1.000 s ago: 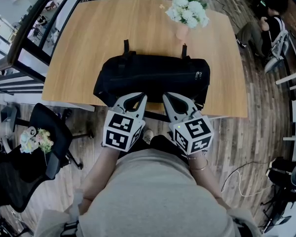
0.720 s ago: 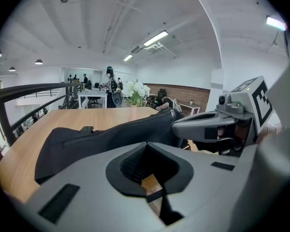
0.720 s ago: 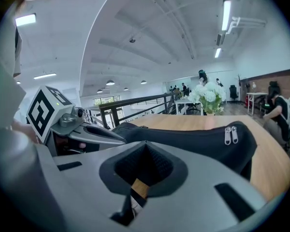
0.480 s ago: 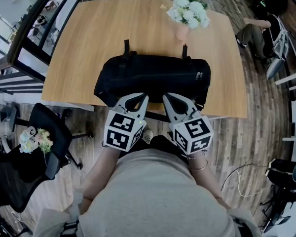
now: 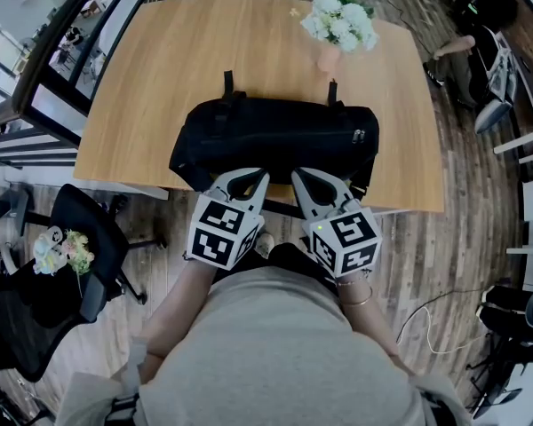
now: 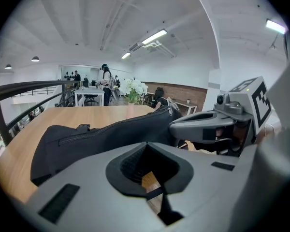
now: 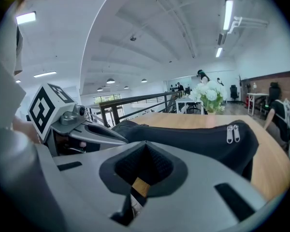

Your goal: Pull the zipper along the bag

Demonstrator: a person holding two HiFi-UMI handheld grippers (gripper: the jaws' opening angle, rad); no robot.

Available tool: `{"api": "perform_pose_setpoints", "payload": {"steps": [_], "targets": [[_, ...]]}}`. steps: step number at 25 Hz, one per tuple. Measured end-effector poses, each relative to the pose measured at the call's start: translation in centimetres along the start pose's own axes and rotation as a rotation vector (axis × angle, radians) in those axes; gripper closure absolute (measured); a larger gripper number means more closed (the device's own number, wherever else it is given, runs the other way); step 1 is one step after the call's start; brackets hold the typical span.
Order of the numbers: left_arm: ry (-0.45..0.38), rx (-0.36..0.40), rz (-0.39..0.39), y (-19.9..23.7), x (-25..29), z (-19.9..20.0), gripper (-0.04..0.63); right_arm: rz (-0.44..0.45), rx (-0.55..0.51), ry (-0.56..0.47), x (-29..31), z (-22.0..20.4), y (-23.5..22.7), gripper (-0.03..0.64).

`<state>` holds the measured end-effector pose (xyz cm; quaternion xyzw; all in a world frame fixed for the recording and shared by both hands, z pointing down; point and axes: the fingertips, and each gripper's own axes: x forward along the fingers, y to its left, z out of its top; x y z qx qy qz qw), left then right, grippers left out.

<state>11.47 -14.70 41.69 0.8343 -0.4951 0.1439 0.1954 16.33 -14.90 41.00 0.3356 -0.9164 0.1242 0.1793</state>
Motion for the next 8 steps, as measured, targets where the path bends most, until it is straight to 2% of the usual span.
{"api": "perform_pose_setpoints", "payload": {"steps": [8], "targets": [[0.0,0.002,-0.005,-0.12,-0.45,-0.14,0.575,0.02,-0.01,-0.001,-0.26,-0.14,0.76,0.611]]}}
